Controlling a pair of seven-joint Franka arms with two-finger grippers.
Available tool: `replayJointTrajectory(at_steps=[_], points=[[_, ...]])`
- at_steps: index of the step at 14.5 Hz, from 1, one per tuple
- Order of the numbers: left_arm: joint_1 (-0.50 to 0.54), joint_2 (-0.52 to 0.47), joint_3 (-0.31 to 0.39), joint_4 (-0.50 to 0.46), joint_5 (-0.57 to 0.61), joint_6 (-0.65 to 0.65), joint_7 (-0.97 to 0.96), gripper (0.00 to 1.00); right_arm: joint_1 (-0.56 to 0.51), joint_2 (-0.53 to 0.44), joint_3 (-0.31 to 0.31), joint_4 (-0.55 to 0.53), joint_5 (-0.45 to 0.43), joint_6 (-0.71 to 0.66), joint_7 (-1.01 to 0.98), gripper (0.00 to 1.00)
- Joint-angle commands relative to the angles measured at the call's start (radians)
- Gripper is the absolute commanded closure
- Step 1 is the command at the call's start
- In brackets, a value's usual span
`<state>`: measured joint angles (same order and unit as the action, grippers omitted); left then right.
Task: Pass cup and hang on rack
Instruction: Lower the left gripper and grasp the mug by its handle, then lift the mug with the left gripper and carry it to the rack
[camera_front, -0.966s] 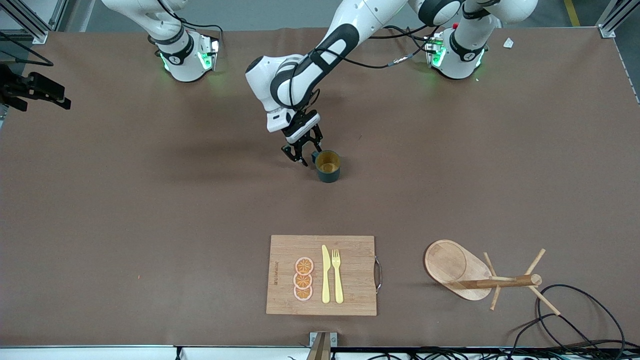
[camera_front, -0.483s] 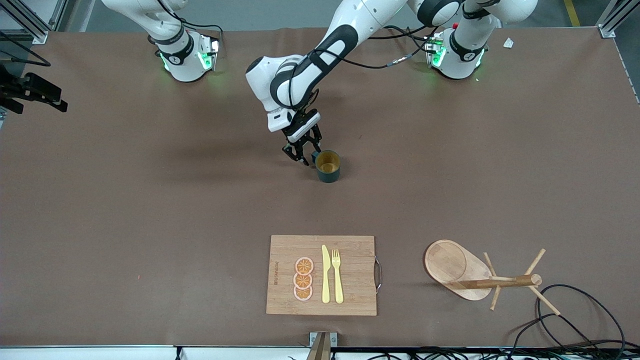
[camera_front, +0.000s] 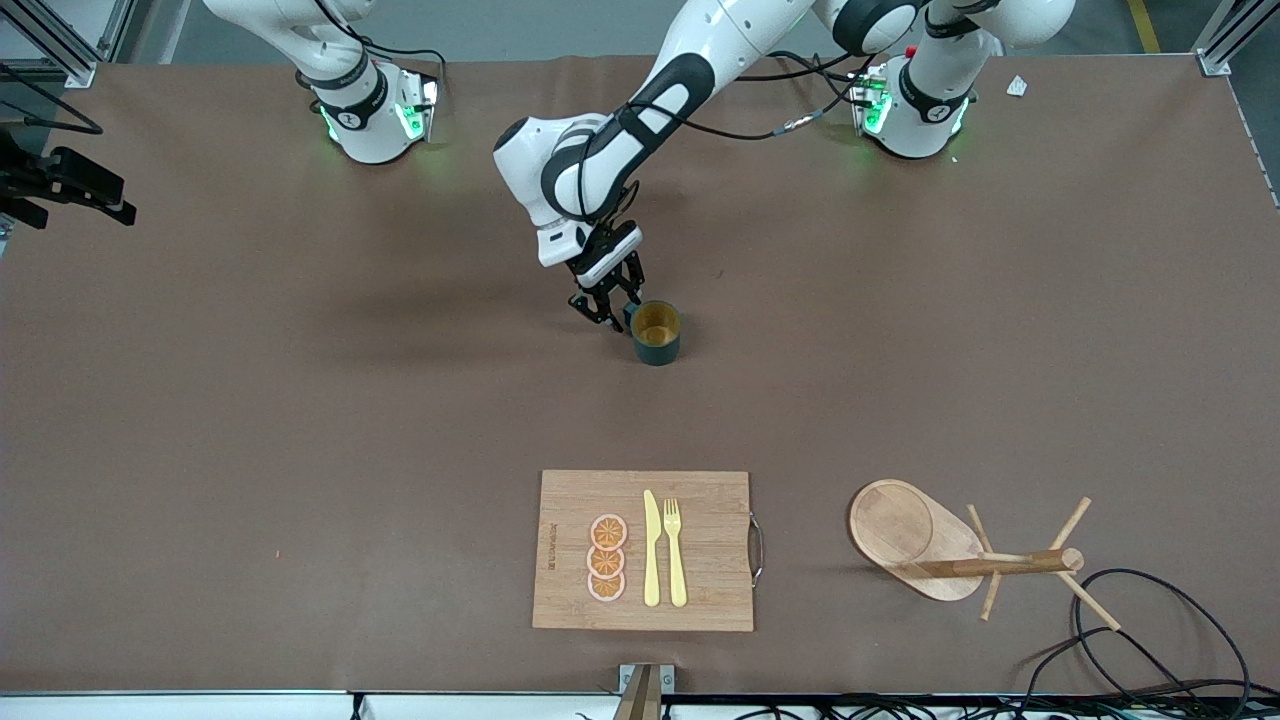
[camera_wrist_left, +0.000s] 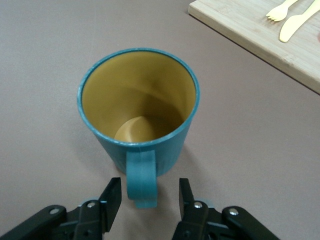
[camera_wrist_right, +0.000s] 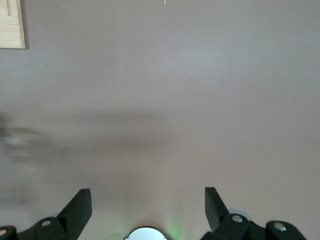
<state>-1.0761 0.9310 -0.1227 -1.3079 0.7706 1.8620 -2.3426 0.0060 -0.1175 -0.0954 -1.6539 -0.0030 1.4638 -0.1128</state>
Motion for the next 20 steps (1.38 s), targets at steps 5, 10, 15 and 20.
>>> replayJointTrajectory(at_steps=[5, 10, 15, 20], points=[[-0.018, 0.017, 0.018, 0.029, 0.022, 0.002, -0.012, 0.76, -0.018, -0.025, 0.013, -0.027, -0.002, 0.003, -0.007, 0.00], [-0.018, 0.005, 0.017, 0.029, 0.058, 0.003, 0.008, 0.95, -0.020, -0.028, 0.013, -0.027, -0.003, -0.019, -0.007, 0.00], [0.054, -0.050, -0.006, 0.084, 0.024, 0.020, 0.054, 1.00, -0.012, -0.028, 0.011, -0.027, -0.002, -0.017, 0.004, 0.00], [0.159, -0.196, -0.006, 0.085, -0.147, 0.077, 0.190, 1.00, -0.015, -0.028, 0.011, -0.027, 0.000, -0.017, 0.025, 0.00]])
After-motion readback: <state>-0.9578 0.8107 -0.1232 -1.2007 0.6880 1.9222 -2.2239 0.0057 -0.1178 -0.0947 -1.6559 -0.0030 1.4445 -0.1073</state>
